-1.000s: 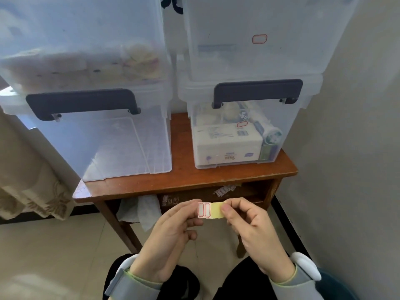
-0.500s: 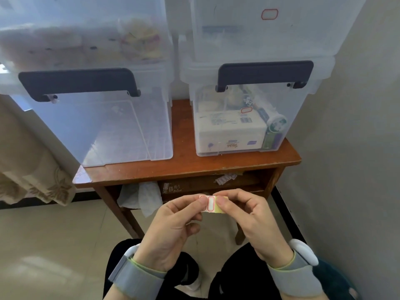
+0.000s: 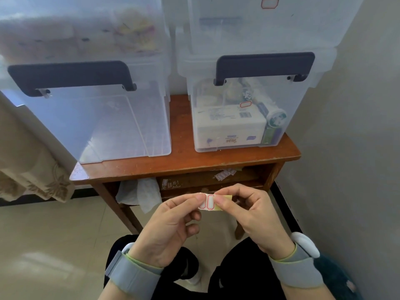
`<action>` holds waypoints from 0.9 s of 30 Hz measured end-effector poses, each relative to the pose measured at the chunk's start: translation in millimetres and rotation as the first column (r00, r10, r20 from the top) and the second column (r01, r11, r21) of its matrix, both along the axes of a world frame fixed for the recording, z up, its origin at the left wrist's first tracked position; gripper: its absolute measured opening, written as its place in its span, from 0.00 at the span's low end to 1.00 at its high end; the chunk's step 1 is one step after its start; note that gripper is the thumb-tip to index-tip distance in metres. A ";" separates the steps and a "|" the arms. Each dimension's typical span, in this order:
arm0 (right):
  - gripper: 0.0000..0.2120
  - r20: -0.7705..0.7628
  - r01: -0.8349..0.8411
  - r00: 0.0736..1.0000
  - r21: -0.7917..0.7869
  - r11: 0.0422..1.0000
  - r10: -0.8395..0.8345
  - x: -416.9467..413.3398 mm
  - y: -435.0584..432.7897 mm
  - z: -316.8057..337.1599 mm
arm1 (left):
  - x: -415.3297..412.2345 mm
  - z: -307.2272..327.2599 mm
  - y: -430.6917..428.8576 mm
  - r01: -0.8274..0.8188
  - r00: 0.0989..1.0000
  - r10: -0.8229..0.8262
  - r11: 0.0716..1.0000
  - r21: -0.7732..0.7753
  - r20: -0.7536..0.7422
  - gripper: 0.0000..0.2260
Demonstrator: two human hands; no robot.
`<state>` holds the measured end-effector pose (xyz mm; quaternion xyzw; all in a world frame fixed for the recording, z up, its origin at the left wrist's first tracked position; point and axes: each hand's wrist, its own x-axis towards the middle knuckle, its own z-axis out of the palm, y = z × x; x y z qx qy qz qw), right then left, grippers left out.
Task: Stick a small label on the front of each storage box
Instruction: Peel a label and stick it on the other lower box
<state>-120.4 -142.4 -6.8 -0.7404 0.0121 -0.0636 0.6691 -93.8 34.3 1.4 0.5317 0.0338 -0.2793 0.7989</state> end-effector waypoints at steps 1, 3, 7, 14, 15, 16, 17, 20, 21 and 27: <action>0.08 0.001 -0.005 1.000 -0.016 1.000 0.005 0.6 -0.6 -0.9 | 0.1 -0.3 0.0 0.006 1.000 -0.006 1.000 -0.003 -0.001 0.13; 0.06 0.000 -0.026 1.000 -0.053 0.998 0.026 1.1 -1.6 -2.0 | 0.0 -0.1 -0.1 0.027 1.000 -0.027 1.000 -0.012 0.001 0.11; 0.07 0.007 -0.088 0.996 -0.091 0.992 0.089 -0.6 -1.4 -2.5 | -0.5 -0.4 -0.4 0.046 0.999 -0.046 0.999 -0.009 -0.006 0.13; 0.05 0.092 -0.093 0.990 -0.159 0.983 0.108 -2.5 2.0 -8.6 | -1.2 3.4 -1.5 0.051 0.993 -0.051 0.999 -0.002 -0.104 0.05; 0.05 0.098 -0.084 0.990 -0.156 0.984 0.100 -2.2 2.5 -9.7 | -1.5 4.1 -2.0 0.047 0.991 -0.048 0.999 -0.007 -0.124 0.04; 0.04 0.099 -0.080 0.991 -0.149 0.986 0.095 -1.7 2.9 -10.8 | -1.8 4.6 -2.4 0.043 0.989 -0.044 0.999 -0.014 -0.142 0.04; 0.04 0.095 -0.081 0.991 -0.138 0.987 0.094 -1.4 3.1 -11.5 | -2.0 4.7 -2.7 0.043 0.987 -0.046 0.999 -0.021 -0.154 0.04; 0.07 0.074 -0.103 0.991 -0.082 0.991 0.109 -1.4 3.4 -12.1 | -2.2 4.5 -2.0 0.053 0.984 -0.058 0.998 -0.032 -0.170 0.05; 0.07 0.065 -0.113 0.991 -0.058 0.992 0.117 -1.4 3.2 -12.0 | -2.2 4.3 -1.7 0.053 0.983 -0.058 0.998 -0.035 -0.173 0.06; 0.05 0.039 -0.164 0.986 0.050 0.985 0.162 -2.5 3.5 -13.2 | -3.0 4.8 -2.1 0.054 0.980 -0.060 0.998 -0.034 -0.191 0.05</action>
